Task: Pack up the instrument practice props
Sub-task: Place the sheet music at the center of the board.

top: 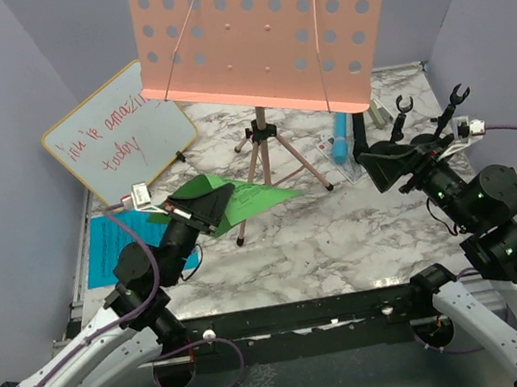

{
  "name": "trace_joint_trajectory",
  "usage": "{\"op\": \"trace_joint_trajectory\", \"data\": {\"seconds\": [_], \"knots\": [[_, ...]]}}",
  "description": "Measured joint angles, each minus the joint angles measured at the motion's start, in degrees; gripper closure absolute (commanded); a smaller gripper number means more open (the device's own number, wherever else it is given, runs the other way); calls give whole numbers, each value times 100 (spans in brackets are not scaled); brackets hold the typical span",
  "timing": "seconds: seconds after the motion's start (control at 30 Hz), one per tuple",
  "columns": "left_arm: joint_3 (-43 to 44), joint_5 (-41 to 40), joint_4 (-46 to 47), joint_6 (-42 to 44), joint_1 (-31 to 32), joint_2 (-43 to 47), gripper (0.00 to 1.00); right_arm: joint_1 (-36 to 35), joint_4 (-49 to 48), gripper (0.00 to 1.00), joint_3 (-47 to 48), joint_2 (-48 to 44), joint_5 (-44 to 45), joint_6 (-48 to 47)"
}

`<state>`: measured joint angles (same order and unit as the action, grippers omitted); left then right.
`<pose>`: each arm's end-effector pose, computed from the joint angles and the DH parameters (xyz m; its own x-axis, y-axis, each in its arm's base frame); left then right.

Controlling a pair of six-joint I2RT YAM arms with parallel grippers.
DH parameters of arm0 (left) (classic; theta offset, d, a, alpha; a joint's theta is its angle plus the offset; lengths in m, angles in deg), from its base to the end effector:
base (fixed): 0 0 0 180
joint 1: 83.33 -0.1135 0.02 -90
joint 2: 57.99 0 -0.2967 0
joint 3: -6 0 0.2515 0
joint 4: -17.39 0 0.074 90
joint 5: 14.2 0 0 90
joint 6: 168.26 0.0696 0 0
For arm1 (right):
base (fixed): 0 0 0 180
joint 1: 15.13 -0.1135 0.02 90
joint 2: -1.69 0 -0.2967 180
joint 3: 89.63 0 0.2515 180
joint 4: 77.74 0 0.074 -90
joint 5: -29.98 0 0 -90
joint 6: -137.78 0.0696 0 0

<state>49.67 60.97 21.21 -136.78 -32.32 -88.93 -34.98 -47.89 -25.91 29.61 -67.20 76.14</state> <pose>0.1059 -0.1025 0.3617 -0.4155 -0.7970 -0.4384 0.4646 0.2284 -0.8556 0.0950 0.0435 0.4144 -0.1298 0.4542 -0.8814 -0.4457 0.7673 0.4610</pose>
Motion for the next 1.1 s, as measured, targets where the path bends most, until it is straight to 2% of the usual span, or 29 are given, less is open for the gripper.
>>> {"op": "trace_joint_trajectory", "data": {"seconds": [0.13, 0.27, 0.57, 0.67, 0.9, 1.1], "knots": [[323, -721, -776, 365, 0, 369, 100, 0, 142, 0, 79, 81, 197, -166], [391, -1198, -1150, 664, -4, 382, 100, 0, 286, 0, 157, 133, 343, -326], [444, -1716, -1298, 1191, -188, -629, 100, 0, 396, 0, 157, 133, 444, -599], [562, -1659, -1259, 1335, -612, -1005, 100, 0, 415, 0, 157, 133, 442, -669], [785, -927, -1025, 1316, -2310, -1375, 100, 0, 472, 0, 107, 116, 442, -831], [850, -529, -1086, 1344, -3235, -1495, 100, 0, 514, 0, 42, 79, 457, -1047]]}}
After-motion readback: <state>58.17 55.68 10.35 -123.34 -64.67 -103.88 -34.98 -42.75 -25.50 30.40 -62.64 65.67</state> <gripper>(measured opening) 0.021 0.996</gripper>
